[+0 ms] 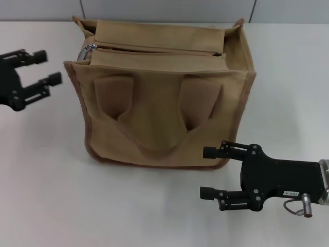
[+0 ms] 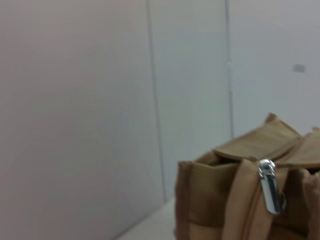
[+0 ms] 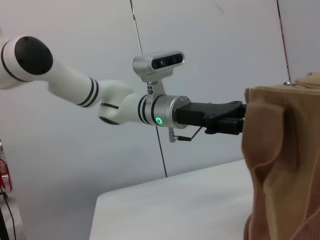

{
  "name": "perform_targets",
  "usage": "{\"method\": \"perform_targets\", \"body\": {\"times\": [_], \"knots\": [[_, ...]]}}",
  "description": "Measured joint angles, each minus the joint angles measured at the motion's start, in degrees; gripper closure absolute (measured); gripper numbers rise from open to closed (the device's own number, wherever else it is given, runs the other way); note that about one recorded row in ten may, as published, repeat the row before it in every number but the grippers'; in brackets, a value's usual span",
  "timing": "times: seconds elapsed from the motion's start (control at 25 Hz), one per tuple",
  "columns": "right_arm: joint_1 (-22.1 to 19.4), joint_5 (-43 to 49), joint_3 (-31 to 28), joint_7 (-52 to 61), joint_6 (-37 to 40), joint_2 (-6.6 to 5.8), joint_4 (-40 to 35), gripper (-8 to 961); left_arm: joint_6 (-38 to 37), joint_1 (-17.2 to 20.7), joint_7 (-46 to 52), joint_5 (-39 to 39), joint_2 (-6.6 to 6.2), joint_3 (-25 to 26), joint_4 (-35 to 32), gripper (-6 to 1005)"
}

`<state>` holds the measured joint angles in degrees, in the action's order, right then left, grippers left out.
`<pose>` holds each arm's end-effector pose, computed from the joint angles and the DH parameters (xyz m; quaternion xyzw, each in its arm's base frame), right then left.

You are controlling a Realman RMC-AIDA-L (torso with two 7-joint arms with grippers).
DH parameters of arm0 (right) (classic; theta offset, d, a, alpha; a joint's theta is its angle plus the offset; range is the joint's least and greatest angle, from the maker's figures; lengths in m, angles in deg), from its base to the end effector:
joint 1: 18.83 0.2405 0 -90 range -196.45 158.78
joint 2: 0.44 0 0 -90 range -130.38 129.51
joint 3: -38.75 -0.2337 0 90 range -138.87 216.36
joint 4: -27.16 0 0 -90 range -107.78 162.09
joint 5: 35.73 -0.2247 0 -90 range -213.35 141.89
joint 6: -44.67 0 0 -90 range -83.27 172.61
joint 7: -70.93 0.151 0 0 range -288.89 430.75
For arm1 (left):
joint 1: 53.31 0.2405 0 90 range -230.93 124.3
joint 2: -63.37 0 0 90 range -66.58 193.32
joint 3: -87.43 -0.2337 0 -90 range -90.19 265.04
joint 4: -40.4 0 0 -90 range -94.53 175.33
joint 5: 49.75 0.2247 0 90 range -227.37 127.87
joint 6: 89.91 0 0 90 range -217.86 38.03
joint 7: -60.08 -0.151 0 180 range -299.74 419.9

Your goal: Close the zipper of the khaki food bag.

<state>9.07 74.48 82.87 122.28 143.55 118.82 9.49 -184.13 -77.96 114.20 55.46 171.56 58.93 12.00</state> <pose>0.2509 0.2560 -0.0527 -0.9362 0.1046 0.3338 0.0337 -0.3107 0.3182 0.0930 -0.9111 -0.0901 -0.2733 0.2952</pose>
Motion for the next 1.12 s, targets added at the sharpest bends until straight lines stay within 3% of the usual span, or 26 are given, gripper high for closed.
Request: {"method": "perform_targets", "body": {"times": [0.08,0.24,0.48,0.6,0.84,1.12], "knots": [[0.2,0.0,0.0,0.0,-0.2,0.00,0.0,135,0.2,-1.3,0.4,2.4,0.45,-1.2,-0.3,448],[0.6,0.0,0.0,0.0,-0.2,0.00,0.0,135,5.5,-3.6,-1.1,5.3,2.60,-1.7,-0.4,453],[0.8,0.0,0.0,0.0,-0.2,0.01,0.0,135,11.2,-4.6,-5.5,3.1,4.96,0.7,-1.1,460],[0.8,0.0,0.0,0.1,-0.2,0.01,0.0,135,8.2,-3.5,-8.0,-0.4,5.04,1.9,-1.0,464],[0.5,0.0,0.0,0.1,-0.6,0.01,0.0,135,2.4,-2.4,-7.7,-0.9,3.55,1.5,-0.6,472],[0.6,0.0,0.0,0.2,-0.6,0.09,0.0,135,4.1,-2.6,-8.0,-0.5,4.45,1.2,-0.6,481]]}}
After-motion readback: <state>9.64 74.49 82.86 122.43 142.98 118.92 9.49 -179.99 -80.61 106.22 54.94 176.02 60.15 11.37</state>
